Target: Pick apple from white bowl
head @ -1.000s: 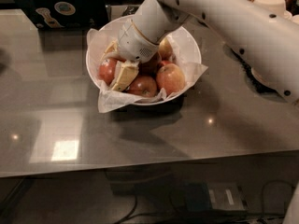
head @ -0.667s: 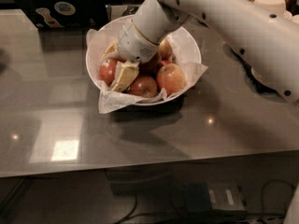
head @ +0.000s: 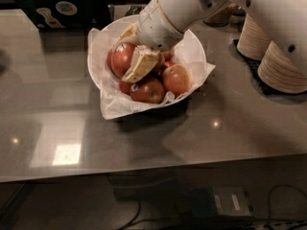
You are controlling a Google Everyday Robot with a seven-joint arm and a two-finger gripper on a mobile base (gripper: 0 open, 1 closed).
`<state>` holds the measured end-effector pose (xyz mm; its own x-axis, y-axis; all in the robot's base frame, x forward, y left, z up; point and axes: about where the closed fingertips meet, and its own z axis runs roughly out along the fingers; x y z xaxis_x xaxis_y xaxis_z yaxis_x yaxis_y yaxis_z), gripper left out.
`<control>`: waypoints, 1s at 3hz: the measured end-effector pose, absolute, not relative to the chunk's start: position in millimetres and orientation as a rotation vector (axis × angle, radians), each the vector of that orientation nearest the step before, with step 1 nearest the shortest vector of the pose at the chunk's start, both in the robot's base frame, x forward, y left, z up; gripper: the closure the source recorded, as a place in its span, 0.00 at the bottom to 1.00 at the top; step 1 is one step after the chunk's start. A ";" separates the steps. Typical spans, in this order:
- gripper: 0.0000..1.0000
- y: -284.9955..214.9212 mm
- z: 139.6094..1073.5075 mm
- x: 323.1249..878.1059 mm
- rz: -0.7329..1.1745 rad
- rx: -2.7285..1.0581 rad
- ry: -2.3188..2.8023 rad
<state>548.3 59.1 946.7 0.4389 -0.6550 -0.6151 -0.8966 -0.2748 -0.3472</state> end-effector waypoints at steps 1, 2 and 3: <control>1.00 40.7 973.1 545.5 0.399 -1.979 1.286; 1.00 21.5 990.1 541.8 0.336 -1.946 1.298; 1.00 -15.9 998.5 528.7 0.277 -1.917 1.361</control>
Offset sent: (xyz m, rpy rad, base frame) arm -0.0087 -0.0653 0.0643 0.0277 -0.1556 -0.1356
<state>528.7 -15.9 998.5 0.4100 -0.7163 -0.5646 -0.8801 -0.1481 -0.4512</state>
